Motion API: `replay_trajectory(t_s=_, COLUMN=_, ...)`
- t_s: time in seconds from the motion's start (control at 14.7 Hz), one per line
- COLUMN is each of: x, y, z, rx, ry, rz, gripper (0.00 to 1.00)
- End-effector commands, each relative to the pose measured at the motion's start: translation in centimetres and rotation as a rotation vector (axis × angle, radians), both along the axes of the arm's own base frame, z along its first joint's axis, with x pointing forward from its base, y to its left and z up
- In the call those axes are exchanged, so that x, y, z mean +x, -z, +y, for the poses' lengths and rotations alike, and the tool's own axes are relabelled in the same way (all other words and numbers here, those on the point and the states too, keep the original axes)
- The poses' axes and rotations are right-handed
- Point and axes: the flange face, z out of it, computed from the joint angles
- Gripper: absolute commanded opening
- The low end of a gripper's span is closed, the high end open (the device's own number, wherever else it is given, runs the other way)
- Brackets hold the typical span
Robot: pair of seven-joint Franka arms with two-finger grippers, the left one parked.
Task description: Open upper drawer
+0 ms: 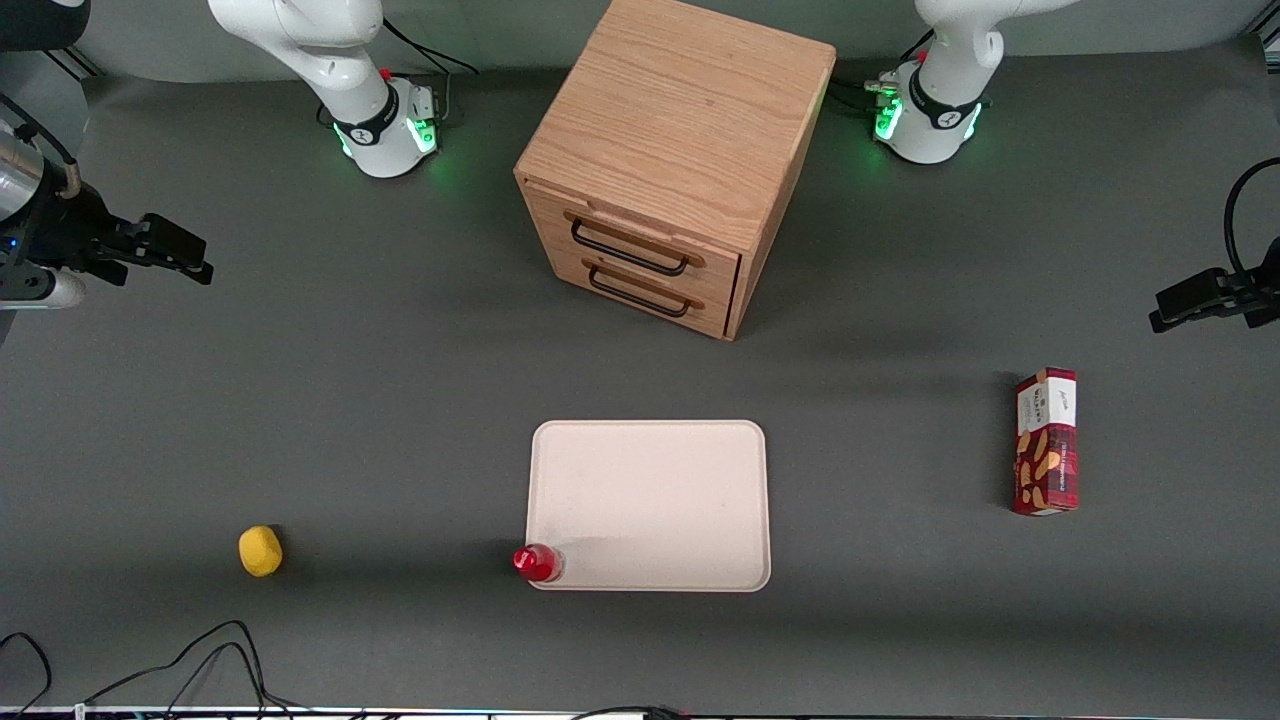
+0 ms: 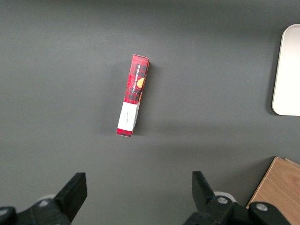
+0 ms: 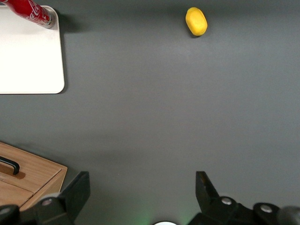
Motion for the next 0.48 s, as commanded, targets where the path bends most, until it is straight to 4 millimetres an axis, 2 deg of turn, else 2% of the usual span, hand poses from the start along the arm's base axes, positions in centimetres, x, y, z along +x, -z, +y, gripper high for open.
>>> replay_trajectory(t_s=0.0, x=-0.5, y=0.0, z=-0.4, rx=0.003, ry=-0.01, rz=0.007, gripper=1.0)
replay_trajectory(t_s=0.2, x=-0.3, y=0.1, z=0.3, rx=0.007, ry=-0.024, rz=0.004, gripper=1.0)
replay_trajectory(t_s=0.41, x=0.0, y=0.1, z=2.8, rx=0.091, ry=-0.055, rz=-0.013, gripper=1.0)
